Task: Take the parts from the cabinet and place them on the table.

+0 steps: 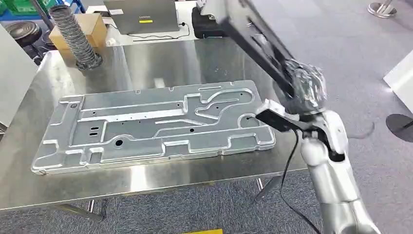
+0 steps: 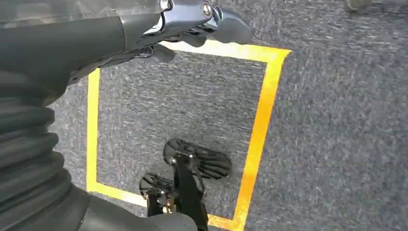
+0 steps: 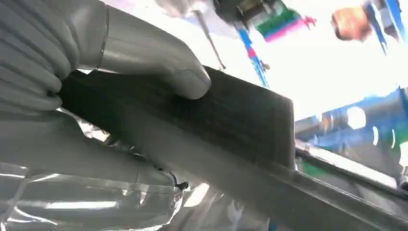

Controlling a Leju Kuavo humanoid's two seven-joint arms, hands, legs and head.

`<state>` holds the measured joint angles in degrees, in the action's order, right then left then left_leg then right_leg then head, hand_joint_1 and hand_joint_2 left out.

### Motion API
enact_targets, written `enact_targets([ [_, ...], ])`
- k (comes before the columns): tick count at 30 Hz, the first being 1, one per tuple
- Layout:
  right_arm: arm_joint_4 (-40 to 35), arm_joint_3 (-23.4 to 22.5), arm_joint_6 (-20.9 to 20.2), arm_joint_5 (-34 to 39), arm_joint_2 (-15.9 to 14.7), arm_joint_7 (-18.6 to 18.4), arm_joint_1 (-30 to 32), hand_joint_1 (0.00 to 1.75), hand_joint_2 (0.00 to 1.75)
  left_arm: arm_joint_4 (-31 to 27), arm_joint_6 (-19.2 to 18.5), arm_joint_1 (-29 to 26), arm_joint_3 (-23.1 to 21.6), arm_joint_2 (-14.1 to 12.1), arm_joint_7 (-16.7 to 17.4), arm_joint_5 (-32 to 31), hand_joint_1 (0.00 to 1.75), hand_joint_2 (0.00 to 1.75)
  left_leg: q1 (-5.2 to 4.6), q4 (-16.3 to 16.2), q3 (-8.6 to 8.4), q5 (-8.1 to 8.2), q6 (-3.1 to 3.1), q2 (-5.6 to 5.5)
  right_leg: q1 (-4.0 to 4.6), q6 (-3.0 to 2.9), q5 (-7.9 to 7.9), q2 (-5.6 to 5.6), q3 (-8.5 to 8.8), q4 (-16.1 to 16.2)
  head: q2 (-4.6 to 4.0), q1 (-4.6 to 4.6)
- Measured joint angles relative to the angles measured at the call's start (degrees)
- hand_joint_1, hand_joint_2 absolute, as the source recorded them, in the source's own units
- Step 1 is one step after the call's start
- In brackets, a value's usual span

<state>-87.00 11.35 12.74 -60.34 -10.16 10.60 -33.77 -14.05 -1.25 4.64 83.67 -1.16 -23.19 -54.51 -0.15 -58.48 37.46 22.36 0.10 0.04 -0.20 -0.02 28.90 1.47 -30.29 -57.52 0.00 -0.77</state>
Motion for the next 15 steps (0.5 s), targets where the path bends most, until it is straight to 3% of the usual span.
enact_targets([
  [2,6.5,5.4,-2.0,-5.5,0.7,-2.2,-4.9,1.75,1.75,0.0,-0.5,0.6,-0.5,0.0,-0.3,-0.3,0.00,1.75,0.69,1.1,-0.84,-0.27,0.60,-0.02,-0.12,0.61,0.81,-0.58,0.14,-0.4,0.00,0.00],
  [3,10.0,8.2,-2.4,-6.9,1.5,-2.5,-7.2,1.75,1.75,0.0,-0.7,0.8,-0.7,0.0,-0.5,-0.6,0.00,1.75,0.74,1.3,-1.15,-0.11,0.86,-0.08,-0.07,0.85,1.82,-0.96,-0.88,-2.7,0.00,0.31],
  [5,16.3,13.4,-3.8,-8.9,3.2,-2.9,-10.9,1.75,1.75,0.0,-1.0,1.1,-1.0,0.0,-0.9,-1.1,0.00,1.75,0.74,1.3,-1.56,0.34,1.19,-0.08,-0.33,1.37,5.42,-1.04,-6.28,-12.2,0.00,0.42],
  [6,19.3,15.8,-4.3,-9.4,4.2,-2.9,-12.1,1.75,1.75,0.0,-1.2,1.2,-1.2,0.1,-1.2,-1.3,0.00,1.75,0.75,1.3,-1.81,0.60,1.19,-0.11,-0.51,1.61,6.43,-1.05,-9.14,-16.7,0.00,0.44],
  [7,22.8,18.5,-4.9,-9.9,5.4,-2.8,-12.9,1.75,1.75,0.0,-1.4,1.2,-1.5,0.1,-1.5,-1.5,0.00,1.75,0.79,1.3,-2.16,0.90,1.07,-0.27,-0.68,1.72,6.02,-1.11,-10.98,-18.9,0.00,0.46],
  [8,25.5,20.6,-4.9,-10.0,6.4,-2.8,-13.4,1.75,1.75,0.0,-1.5,1.2,-1.7,0.1,-1.7,-1.6,0.00,1.75,0.87,1.3,-2.58,1.18,0.94,-0.48,-0.86,1.82,4.16,-1.19,-11.27,-17.9,0.00,0.42],
  [9,27.6,22.3,-4.9,-10.1,7.3,-2.6,-13.9,1.75,1.75,0.0,-1.7,1.2,-2.0,0.1,-1.9,-1.8,0.00,1.75,0.94,1.2,-3.00,1.53,0.75,-0.71,-1.01,1.83,1.28,-1.20,-10.35,-14.5,-0.02,0.50],
  [11,32.7,25.7,-4.9,-10.2,9.6,-1.9,-15.3,1.75,1.75,0.0,-2.1,1.2,-2.4,0.2,-2.9,-2.0,0.00,1.75,1.06,0.6,-3.58,2.42,0.11,-1.13,-1.12,1.50,-5.68,-1.29,-6.58,-3.3,0.00,0.52],
  [13,37.3,29.0,-5.1,-10.2,12.0,-1.3,-16.4,1.75,1.75,0.0,-2.5,1.3,-2.5,0.2,-3.5,-2.0,0.00,1.75,0.73,0.2,-3.03,2.76,-0.55,-1.17,-0.60,0.77,-4.73,-1.28,-6.05,-1.1,0.00,0.31],
  [15,40.7,31.4,-5.0,-10.3,13.8,-0.6,-16.3,1.75,1.75,0.0,-2.7,1.3,-2.8,0.2,-4.0,-2.1,0.00,1.75,1.04,0.7,-3.14,2.66,-1.28,-1.11,-0.21,0.19,-4.58,-1.12,-6.18,-1.4,0.00,0.28],
])
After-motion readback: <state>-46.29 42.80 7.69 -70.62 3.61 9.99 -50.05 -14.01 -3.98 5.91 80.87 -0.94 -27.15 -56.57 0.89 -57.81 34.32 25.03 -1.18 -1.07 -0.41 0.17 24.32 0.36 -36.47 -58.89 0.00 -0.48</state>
